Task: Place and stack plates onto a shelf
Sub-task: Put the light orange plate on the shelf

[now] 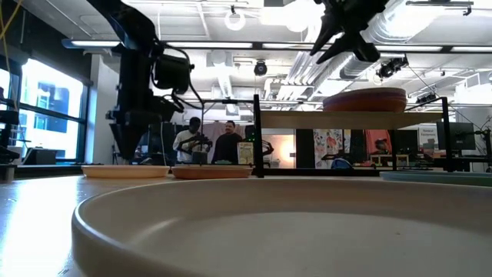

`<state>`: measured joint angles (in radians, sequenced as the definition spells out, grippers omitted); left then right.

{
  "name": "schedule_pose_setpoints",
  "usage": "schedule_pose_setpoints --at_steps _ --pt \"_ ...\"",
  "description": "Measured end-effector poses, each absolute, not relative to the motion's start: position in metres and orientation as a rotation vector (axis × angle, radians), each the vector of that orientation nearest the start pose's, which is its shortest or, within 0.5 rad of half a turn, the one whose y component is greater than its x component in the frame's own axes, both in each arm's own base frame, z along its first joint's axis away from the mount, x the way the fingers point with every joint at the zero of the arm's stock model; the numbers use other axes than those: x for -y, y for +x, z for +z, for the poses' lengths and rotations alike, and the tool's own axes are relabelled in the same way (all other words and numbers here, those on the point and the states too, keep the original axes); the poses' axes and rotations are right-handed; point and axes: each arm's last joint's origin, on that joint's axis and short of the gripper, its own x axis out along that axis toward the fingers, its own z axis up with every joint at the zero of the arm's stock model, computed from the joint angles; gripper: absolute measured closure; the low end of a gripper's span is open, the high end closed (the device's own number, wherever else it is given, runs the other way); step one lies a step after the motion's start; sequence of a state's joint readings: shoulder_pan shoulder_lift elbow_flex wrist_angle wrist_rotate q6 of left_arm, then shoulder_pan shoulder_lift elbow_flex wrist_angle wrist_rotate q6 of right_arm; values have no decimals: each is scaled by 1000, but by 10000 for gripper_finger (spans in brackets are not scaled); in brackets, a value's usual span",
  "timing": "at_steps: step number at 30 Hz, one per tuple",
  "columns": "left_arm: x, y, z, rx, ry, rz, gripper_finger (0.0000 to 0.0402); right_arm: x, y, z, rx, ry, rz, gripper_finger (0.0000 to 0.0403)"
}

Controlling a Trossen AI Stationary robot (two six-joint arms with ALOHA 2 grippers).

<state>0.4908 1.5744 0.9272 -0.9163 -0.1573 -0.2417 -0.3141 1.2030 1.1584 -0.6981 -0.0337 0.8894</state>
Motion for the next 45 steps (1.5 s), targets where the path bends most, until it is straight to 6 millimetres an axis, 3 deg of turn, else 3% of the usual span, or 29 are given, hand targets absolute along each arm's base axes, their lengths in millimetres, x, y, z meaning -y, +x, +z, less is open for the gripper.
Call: schedule_pose_setpoints --at_steps 28,39,45 --pt "-129 234 135 -1599 -471 636 299 74 231 332 -585 971 -589 329" --pt "-128 233 135 -1623 -431 616 390 74 231 332 -588 961 -585 329" --pt "-127 229 135 -1678 -420 606 395 74 231 332 -590 954 -582 329"
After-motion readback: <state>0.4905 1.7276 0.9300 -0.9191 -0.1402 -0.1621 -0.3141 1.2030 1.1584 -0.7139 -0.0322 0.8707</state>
